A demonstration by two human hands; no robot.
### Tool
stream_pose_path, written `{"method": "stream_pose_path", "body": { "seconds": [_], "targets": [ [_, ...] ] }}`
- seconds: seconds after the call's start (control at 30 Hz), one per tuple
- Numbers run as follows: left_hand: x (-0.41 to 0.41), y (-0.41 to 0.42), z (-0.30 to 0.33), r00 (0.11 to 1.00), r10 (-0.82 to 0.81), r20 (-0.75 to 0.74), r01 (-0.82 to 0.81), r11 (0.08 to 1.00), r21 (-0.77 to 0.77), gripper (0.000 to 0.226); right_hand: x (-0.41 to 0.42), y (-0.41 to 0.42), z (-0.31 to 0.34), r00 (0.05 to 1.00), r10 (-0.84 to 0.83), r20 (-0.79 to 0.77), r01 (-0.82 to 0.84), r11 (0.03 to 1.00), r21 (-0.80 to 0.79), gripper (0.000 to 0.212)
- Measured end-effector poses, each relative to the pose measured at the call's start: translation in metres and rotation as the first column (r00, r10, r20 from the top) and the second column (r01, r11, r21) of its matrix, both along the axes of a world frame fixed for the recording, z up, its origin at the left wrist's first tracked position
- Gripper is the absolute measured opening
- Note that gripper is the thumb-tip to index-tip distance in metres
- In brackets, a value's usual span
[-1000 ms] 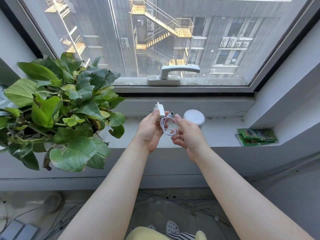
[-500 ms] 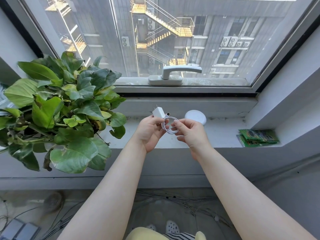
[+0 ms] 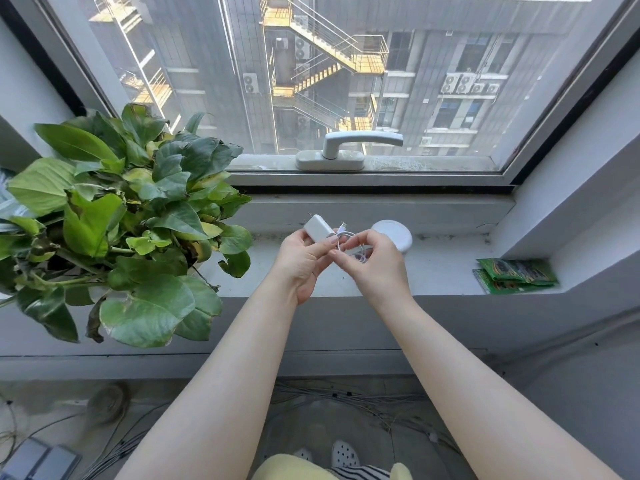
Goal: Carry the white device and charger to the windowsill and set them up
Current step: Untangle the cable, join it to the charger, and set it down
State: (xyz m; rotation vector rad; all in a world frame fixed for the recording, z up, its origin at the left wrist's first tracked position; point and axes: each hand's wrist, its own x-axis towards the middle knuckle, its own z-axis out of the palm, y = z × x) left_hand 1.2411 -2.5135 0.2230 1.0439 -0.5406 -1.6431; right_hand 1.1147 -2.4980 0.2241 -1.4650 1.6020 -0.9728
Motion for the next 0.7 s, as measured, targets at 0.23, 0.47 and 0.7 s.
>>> {"method": "stream_pose_path", "body": {
  "seconds": [0.23, 0.47, 0.7],
  "targets": [
    [0.001, 0.002, -0.001, 0.999, 0.011, 0.037, -0.012, 1.000, 0.028, 0.035, -0.005, 0.001, 0.003, 0.991, 0.013, -0.136, -0.014, 1.000, -0.011, 0.016],
    [0.006, 0.001, 0.003, 0.981, 0.023, 0.192, -0.018, 0.999, -0.029, 0.041, -0.011, -0.001, 0.003, 0.999, 0.004, 0.035, -0.005, 1.000, 0.024, 0.011],
    [0.009, 0.000, 0.005, 0.996, -0.067, 0.056, 0.072, 0.994, -0.080, 0.038, -0.010, -0.004, 0.009, 0.961, -0.066, 0.270, 0.015, 0.982, 0.187, 0.028]
  ]
}}
